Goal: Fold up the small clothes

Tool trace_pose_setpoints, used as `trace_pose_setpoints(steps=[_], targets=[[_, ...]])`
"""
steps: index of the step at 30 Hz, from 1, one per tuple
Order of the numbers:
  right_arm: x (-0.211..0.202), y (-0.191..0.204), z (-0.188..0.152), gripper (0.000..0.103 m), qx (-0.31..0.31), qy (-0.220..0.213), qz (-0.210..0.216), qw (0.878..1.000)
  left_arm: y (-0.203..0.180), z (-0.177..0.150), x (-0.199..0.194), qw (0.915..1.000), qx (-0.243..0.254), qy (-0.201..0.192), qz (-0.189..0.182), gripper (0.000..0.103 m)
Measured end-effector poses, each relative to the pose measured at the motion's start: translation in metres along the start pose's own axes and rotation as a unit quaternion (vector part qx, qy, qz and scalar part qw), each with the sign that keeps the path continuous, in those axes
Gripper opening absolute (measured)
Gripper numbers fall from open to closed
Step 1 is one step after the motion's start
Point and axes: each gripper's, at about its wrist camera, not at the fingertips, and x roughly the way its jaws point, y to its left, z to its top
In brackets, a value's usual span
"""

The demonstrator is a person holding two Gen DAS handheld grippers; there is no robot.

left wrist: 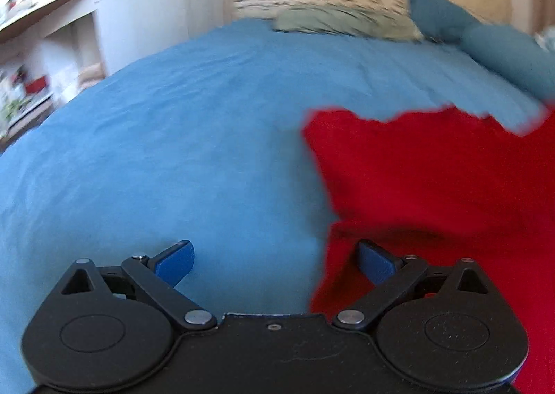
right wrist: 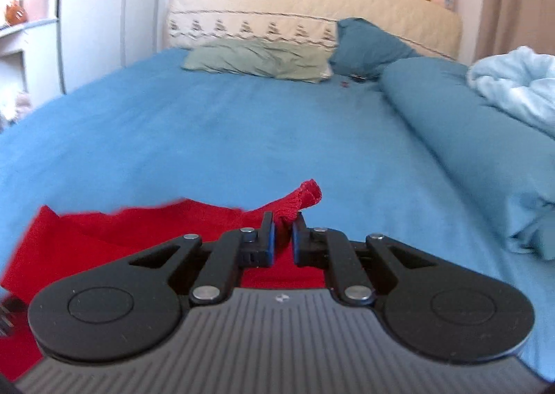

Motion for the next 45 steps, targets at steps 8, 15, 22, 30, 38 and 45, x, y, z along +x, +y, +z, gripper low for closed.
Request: trace_pose_setpoints(steps=[8, 15, 22, 30, 38, 45], targets=[[0.033, -0.056, -0.046, 0.024, 0.096, 0.049, -0.003, 0.994, 0.008, -0.003, -0.002, 0.999, -0.01, 0.031, 0.03, 0.103], [0.041, -0.072, -0.101, 0.033, 0.079, 0.101, -0.001, 0.992, 0.009, -0.004, -0.013, 0.9978, -0.005, 0.049, 0.044, 0.103], [0.003, -0.065, -0.111, 0.09, 0.057, 0.027, 0.021, 0.998, -0.035, 0.022, -0.045, 0.9974, 0.044, -0.048, -0.03, 0.103], [0.049, -0.059, -0.123, 0.09, 0.088, 0.068, 0.061, 0.992, -0.076, 0.011, -0.006, 0.993, 0.066, -0.003, -0.098, 0.103], [0.035, -0.073, -0.106, 0.091, 0.123, 0.0, 0.087, 0.989, -0.076, -0.006, -0.001, 0.9936, 0.073, 0.003, -0.085, 0.103], [0.101, -0.075, -0.102, 0.091, 0.126, 0.053, 0.073, 0.988, -0.074, -0.008, 0.002, 0.9934, 0.072, 0.0, -0.09, 0.103]])
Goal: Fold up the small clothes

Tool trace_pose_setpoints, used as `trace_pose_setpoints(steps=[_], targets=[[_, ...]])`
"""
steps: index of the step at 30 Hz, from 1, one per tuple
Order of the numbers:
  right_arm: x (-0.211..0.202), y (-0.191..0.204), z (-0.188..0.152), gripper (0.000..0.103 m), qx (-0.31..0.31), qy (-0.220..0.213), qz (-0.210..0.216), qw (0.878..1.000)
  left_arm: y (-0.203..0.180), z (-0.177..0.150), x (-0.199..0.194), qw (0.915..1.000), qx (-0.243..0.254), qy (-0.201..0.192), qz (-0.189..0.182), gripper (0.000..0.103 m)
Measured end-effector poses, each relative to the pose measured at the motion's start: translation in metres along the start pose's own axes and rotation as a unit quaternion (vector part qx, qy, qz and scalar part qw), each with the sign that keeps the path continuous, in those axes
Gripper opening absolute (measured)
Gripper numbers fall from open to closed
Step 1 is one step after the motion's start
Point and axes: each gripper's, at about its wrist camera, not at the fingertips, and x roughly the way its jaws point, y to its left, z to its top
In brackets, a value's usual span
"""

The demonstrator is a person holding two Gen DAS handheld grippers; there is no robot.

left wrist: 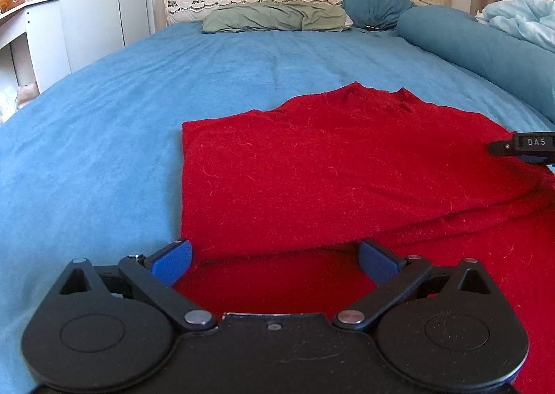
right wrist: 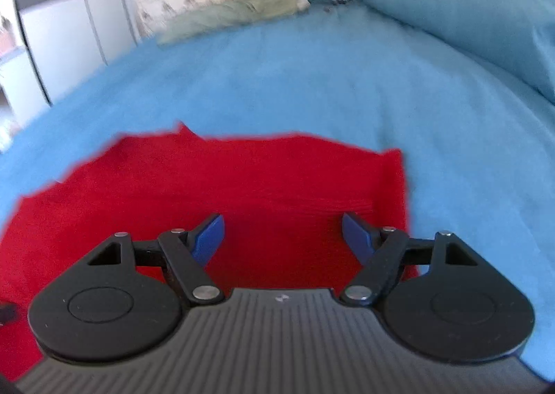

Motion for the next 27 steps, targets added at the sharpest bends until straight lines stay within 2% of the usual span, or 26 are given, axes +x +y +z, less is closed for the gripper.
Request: trace_pose_setpoints(steps=[4, 6, 10, 12, 17, 21, 25, 27], targets=[[-0.001, 0.001, 0.003, 0.089, -0.009, 0.002, -0.007, 1.0, -0.005, -0.004, -0.002, 1.0, 0.003, -0.006, 0.006, 0.103], [-0.015, 0.003, 0.008, 0.091, -0.023, -0.002, -0.02, 1.0, -0.009, -0.007, -0.003, 0.9997, 0.01, -0.016, 0.016, 0.103], [-0.076, -0.001, 0.018, 0.092, -0.019, -0.023, -0.008, 1.0, -0.014, 0.0, -0.013, 0.9992, 0.013, 0.002, 0.037, 0.103], [-0.113, -0.005, 0.024, 0.092, -0.016, -0.03, -0.001, 0.999, -0.014, 0.006, -0.031, 0.9987, 0.01, 0.002, 0.049, 0.103], [-0.214, -0.003, 0.026, 0.093, -0.059, -0.044, -0.011, 0.997, -0.02, 0.035, -0.11, 0.9966, 0.033, -0.026, 0.07, 0.103], [-0.284, -0.011, 0.017, 0.094, -0.056, -0.041, 0.009, 0.998, -0.012, 0.05, -0.189, 0.9987, 0.012, -0.037, 0.032, 0.103], [-0.351, -0.02, -0.004, 0.095, -0.055, -0.042, 0.033, 0.997, -0.002, 0.043, -0.259, 0.9985, -0.017, -0.048, 0.018, 0.103], [-0.381, -0.021, -0.02, 0.096, -0.059, -0.048, 0.029, 0.997, 0.001, 0.031, -0.285, 0.9987, -0.02, -0.044, 0.017, 0.103]])
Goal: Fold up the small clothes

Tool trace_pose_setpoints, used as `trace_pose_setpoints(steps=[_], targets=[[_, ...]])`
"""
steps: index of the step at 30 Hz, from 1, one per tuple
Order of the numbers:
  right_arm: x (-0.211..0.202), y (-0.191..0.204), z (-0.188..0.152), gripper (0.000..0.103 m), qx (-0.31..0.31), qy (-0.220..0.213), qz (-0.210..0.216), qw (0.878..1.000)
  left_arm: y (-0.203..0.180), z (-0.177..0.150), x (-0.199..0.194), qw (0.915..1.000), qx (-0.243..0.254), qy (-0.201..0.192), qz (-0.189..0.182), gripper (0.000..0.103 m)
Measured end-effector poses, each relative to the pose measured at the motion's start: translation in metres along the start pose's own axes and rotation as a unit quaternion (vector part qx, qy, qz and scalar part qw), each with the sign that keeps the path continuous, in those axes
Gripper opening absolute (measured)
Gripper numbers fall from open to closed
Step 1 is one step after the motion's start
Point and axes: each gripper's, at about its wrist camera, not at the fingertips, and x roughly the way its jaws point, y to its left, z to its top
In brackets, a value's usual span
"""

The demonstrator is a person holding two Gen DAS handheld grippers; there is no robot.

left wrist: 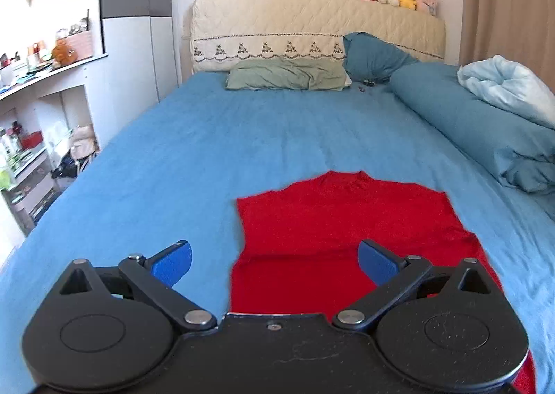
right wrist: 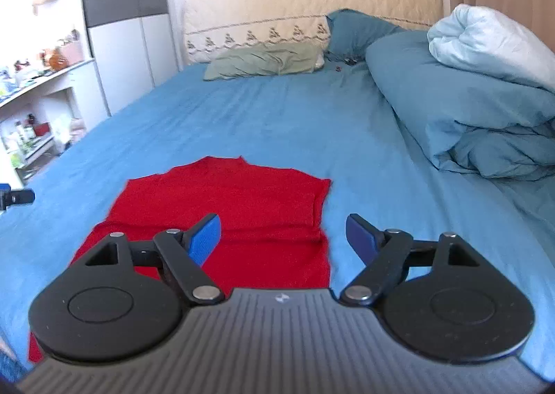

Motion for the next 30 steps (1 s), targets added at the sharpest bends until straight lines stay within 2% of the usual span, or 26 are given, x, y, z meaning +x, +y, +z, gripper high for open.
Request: trace_pose_setpoints(steps=[3, 7, 12, 15, 24, 26, 30], targets=[[-0.039, 0.004, -0.024, 0.098, -0.018, 0.0, -0.012, 1.0, 0.006, -0.024, -0.027, 0.9998, -0.008, 0.016, 0.001, 0.103], [-0.064, 0.002, -0.059, 0.098, -0.015, 0.021, -0.003, 1.0, 0.009, -0.07, -0.047, 0.9989, -0.018, 0.043, 0.004, 0.103], [-0.071, 0.005, -0.11, 0.098, -0.002, 0.049, -0.013, 0.999, 0.015, -0.13, -0.053, 0.9957, -0.041, 0.082, -0.01, 0.103], [-0.068, 0.01, -0.14, 0.098, 0.01, 0.07, -0.026, 0.997, 0.013, -0.158, -0.048, 0.9952, -0.042, 0.088, -0.007, 0.102], [-0.049, 0.011, -0.204, 0.096, 0.062, 0.087, -0.07, 0.992, 0.017, -0.203, -0.016, 0.9934, -0.053, 0.1, 0.018, 0.082], [-0.045, 0.009, -0.212, 0.095, 0.071, 0.087, -0.082, 0.99, 0.019, -0.209, -0.01, 0.9923, -0.059, 0.107, 0.021, 0.067], [-0.037, 0.006, -0.223, 0.094, 0.079, 0.09, -0.096, 0.988, 0.018, -0.217, -0.007, 0.9926, -0.054, 0.106, 0.026, 0.064]])
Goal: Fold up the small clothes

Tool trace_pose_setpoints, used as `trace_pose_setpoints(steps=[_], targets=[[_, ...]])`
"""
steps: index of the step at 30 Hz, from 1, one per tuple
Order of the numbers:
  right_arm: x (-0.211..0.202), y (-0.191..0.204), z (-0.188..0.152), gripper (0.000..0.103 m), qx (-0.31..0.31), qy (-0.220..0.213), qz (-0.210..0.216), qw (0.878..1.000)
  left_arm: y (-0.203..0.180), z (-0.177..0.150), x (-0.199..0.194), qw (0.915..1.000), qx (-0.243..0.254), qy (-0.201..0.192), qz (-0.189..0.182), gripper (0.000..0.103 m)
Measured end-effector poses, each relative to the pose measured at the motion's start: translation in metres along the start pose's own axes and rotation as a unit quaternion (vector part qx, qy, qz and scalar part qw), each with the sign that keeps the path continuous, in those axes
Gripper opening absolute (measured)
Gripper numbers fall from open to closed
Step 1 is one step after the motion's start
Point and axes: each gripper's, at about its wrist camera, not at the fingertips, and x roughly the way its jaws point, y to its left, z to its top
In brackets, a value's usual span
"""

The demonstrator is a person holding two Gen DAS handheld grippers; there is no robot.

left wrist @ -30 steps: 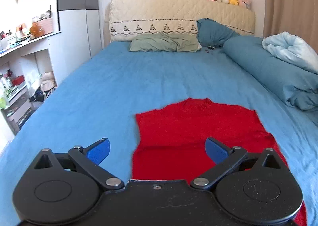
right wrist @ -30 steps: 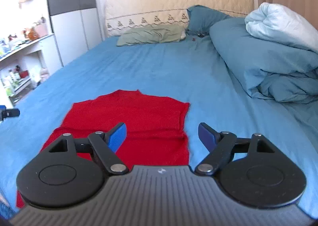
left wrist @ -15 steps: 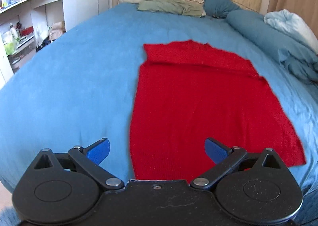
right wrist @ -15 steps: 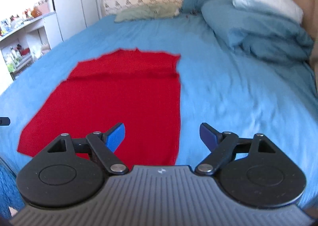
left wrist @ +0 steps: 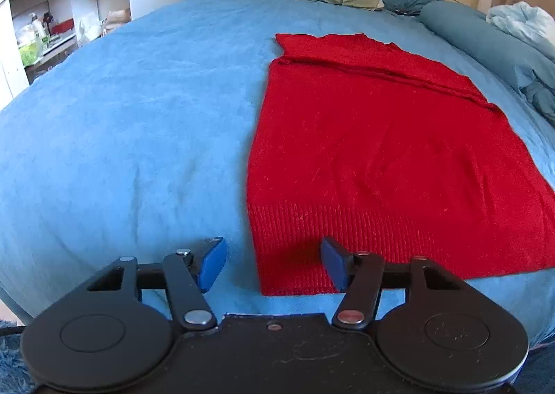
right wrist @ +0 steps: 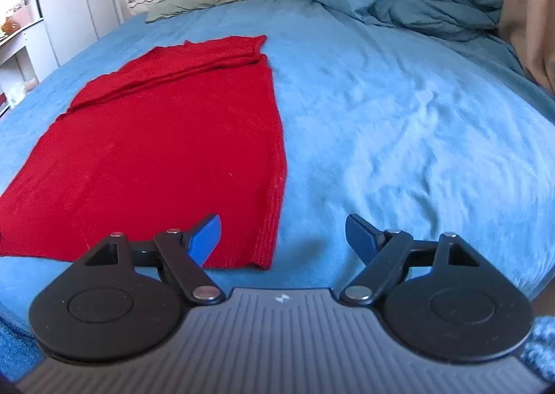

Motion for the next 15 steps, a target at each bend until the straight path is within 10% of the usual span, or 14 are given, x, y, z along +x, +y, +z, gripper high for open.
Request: trace_pose_setpoints(steps=[15], targets=[[0.013, 0.014, -0.008, 0.057, -0.033, 0.005, 0.015, 0.999, -0.013, -0.007, 0.005, 0.9992, 0.04, -0.005, 0.009, 0.043]])
